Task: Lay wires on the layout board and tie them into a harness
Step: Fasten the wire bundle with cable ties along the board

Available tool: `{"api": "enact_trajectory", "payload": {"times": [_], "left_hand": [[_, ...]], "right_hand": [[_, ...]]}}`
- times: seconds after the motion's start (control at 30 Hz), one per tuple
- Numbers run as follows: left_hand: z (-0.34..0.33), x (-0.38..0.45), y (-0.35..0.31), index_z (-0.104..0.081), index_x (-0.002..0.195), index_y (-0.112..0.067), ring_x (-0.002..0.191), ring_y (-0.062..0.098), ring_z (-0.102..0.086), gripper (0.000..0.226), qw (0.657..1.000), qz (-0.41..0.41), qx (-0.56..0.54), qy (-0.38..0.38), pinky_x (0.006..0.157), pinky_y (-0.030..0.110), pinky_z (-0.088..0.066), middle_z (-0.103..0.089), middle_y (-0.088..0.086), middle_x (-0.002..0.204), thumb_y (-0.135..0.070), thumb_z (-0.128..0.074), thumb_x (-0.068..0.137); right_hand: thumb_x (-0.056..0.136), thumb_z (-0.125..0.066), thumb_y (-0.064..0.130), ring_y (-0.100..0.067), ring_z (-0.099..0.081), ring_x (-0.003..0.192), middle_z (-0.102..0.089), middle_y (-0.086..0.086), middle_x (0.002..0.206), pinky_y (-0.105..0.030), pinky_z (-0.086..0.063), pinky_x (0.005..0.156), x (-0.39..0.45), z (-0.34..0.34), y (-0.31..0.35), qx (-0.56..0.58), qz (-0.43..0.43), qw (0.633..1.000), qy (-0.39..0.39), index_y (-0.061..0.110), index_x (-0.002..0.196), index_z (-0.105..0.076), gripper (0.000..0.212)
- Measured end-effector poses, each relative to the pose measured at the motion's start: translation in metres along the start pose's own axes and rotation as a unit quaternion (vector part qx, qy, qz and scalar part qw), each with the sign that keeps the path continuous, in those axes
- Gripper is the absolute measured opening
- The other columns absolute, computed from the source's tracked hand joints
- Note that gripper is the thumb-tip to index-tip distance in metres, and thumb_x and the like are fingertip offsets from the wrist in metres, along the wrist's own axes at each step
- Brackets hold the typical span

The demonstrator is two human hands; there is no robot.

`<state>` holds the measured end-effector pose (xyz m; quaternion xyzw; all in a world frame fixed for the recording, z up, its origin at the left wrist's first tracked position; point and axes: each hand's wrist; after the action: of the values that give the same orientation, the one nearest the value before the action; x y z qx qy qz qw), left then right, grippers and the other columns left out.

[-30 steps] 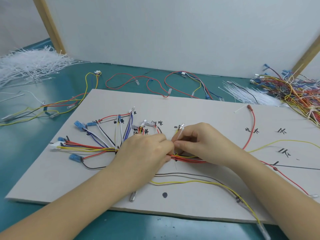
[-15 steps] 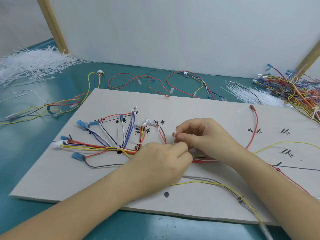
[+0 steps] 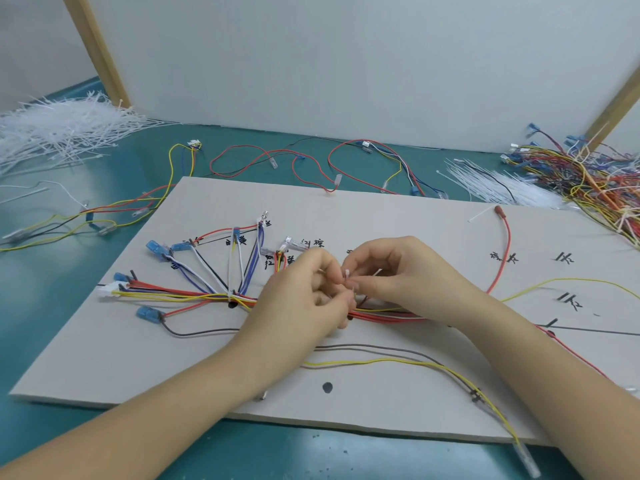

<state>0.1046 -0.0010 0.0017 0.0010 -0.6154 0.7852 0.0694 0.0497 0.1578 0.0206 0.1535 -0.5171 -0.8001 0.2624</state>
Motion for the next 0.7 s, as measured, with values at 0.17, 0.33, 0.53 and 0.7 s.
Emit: {"api": "enact_trajectory", "payload": {"times": [0.17,0.33,0.53,0.7], "left_hand": [[-0.0004,0.0051,0.0005,-0.041,0.073,-0.015,0.053,0.011,-0.065,0.026,0.997,0.034,-0.066,-0.023,0.044,0.019,-0.047,-0.065,0.001,0.062,0.002,-0.058,0.082],[0.0000,0.0069,0.0031,-0.042,0.074,-0.015,0.053,0.013,-0.066,0.024,0.997,0.032,-0.070,-0.010,0.045,0.020,-0.048,-0.064,-0.001,0.061,0.001,-0.058,0.083],[0.0000,0.0076,0.0051,-0.042,0.075,-0.014,0.054,0.013,-0.066,0.023,0.998,0.024,-0.066,-0.010,0.046,0.020,-0.049,-0.062,-0.005,0.058,0.002,-0.057,0.084],[0.0002,0.0083,0.0059,-0.042,0.074,-0.013,0.053,0.013,-0.066,0.024,0.998,0.023,-0.066,-0.011,0.045,0.021,-0.049,-0.063,-0.003,0.059,0.003,-0.056,0.084]], "right_hand": [[0.082,-0.069,0.005,-0.002,-0.058,0.062,-0.068,0.007,0.068,-0.012,-0.044,0.060,-0.0007,0.0034,-0.0006,-0.034,-0.001,0.999,0.013,0.016,0.080,-0.068,0.011],[0.082,-0.068,0.005,-0.003,-0.057,0.060,-0.068,0.007,0.066,-0.013,-0.045,0.059,-0.0013,0.0025,-0.0014,-0.047,0.007,0.999,0.008,0.018,0.079,-0.068,0.013],[0.082,-0.068,0.005,-0.002,-0.058,0.060,-0.067,0.008,0.066,-0.012,-0.044,0.059,-0.0019,0.0020,-0.0015,-0.045,0.011,0.999,0.007,0.017,0.079,-0.068,0.013],[0.082,-0.069,0.006,-0.004,-0.059,0.061,-0.069,0.006,0.068,-0.016,-0.047,0.061,-0.0015,0.0014,-0.0033,-0.053,0.009,0.999,-0.003,0.018,0.079,-0.068,0.013]]}}
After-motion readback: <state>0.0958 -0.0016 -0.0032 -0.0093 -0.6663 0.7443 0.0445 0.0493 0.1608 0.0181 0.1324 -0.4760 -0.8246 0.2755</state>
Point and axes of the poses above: each hand's wrist, its own x-axis towards the middle knuckle, its own z-axis out of the back of the hand, y = z × x
